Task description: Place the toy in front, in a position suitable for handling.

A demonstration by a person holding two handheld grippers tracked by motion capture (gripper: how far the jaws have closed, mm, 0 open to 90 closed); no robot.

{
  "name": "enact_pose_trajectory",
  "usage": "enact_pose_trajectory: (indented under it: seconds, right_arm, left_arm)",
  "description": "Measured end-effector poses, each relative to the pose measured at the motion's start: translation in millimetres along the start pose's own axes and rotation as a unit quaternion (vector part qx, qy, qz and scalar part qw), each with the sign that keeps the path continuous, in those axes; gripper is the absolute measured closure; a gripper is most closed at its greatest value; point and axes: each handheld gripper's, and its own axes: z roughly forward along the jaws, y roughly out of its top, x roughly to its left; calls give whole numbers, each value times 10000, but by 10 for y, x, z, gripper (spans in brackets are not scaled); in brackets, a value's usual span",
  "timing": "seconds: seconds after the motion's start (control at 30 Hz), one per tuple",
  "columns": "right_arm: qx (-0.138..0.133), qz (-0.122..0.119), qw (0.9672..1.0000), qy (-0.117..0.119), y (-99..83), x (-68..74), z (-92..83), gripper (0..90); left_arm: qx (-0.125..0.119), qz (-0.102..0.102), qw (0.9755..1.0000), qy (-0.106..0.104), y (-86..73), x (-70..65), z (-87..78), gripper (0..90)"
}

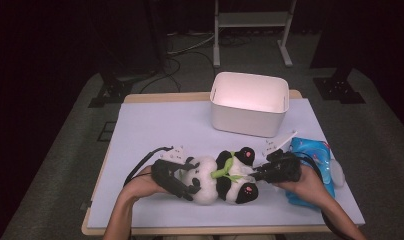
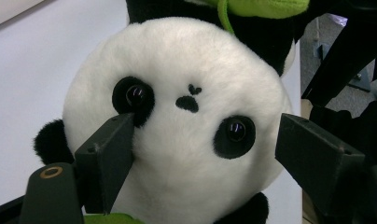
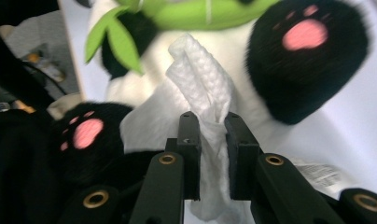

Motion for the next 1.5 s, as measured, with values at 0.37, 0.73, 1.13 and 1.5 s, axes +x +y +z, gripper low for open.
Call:
enact_pose_trajectory:
  seconds: [0.37, 0.73, 1.13, 1.5]
  right_arm:
    - [-3, 53, 9999, -137, 49, -65, 4, 780]
    - [-202, -158, 9987, -435, 445, -61, -264, 780]
    - [67, -277, 9992, -278, 765, -131, 21, 779]
    - [280, -433, 9987, -25, 592, 2, 151, 777]
  left_arm:
    - [-11, -6, 10000, -30, -2, 0, -1, 197]
    - [19, 6, 10000, -42, 0, -9, -6, 197]
    - [20, 27, 10000, -19, 3, -13, -1, 196]
    - [49, 51, 10000, -18, 22, -12, -28, 196]
